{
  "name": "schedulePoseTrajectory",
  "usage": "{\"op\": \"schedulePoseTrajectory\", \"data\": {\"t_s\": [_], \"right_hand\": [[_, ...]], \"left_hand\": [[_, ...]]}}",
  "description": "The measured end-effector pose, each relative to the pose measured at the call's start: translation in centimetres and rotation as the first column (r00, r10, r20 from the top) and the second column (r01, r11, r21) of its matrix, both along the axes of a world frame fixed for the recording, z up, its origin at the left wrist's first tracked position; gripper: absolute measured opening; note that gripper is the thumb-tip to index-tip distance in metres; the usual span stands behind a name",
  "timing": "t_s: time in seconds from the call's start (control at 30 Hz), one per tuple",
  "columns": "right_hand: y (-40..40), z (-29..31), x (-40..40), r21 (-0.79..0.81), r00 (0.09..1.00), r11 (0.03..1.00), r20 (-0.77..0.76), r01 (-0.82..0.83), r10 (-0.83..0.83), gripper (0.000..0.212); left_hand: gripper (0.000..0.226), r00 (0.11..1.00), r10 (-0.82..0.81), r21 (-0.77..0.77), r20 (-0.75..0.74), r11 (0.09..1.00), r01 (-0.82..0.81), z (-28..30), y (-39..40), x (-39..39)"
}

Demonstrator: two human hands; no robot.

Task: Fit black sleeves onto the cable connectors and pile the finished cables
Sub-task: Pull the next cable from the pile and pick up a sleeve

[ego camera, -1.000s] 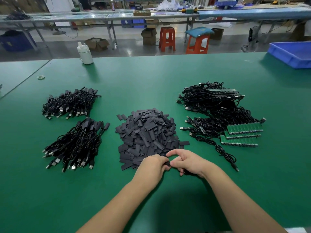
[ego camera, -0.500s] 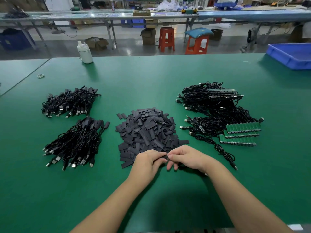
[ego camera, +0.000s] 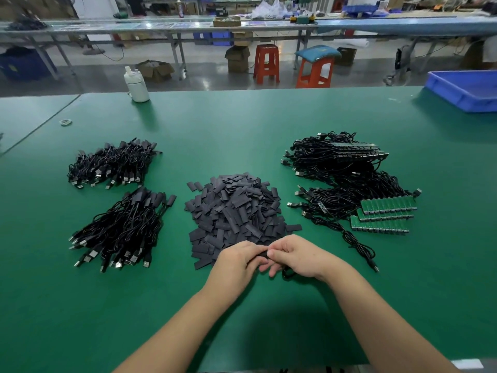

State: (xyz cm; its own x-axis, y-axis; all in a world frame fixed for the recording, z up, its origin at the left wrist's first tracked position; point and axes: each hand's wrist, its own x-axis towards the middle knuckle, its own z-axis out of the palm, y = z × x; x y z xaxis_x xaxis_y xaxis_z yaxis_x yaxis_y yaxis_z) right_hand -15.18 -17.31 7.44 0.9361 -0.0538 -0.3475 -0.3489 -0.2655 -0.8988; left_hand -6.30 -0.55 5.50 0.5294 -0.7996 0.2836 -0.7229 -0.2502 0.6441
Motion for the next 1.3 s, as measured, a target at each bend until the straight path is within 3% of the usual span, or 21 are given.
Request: {"op": "schedulePoseTrajectory", "data": {"t_s": [0.27,0.33,0.5,0.6,0.73,1.0,1.3], "right_hand": [[-0.7,0.2,0.2,-0.181,0.998,0.982,0.018,0.059,-0.057,0.023],[-0.4,0.1,0.2,-0.250,0.998,0.967,0.008,0.056,-0.056,0.024],[0.7,0.1,0.4,-0.414,0.998,0.909,0.001,0.052,-0.057,0.024],[0.8,0.6,0.2,-0.426,0.997,0.902,0.017,0.076,-0.076,0.024],[0.7,1.2,0.1,-0.470,0.992,0.874,0.037,0.123,-0.119,0.025],[1.0,1.9,0.0,-0.546,0.997,0.834,0.054,0.075,-0.055,0.027],[1.2,1.6,-0.3,-0.551,0.997,0.831,0.048,0.075,-0.057,0.027]], "left_hand": [[0.022,0.996,0.085,-0.013,0.007,0.996,-0.085,-0.2,-0.2,0.4],[0.025,0.995,0.094,0.073,0.018,0.993,-0.095,-0.2,-0.3,0.6],[0.016,0.971,0.041,0.274,0.234,0.956,-0.107,0.3,-0.9,0.8],[0.019,0.958,0.020,0.312,0.285,0.943,-0.113,0.4,-1.1,1.1],[0.021,0.960,0.015,0.253,0.279,0.963,-0.089,0.4,-1.0,1.4],[0.022,0.963,0.000,0.201,0.270,0.978,-0.056,0.6,-1.0,0.9],[0.021,0.956,-0.051,0.275,0.288,0.961,-0.032,0.7,-0.8,0.8]]}}
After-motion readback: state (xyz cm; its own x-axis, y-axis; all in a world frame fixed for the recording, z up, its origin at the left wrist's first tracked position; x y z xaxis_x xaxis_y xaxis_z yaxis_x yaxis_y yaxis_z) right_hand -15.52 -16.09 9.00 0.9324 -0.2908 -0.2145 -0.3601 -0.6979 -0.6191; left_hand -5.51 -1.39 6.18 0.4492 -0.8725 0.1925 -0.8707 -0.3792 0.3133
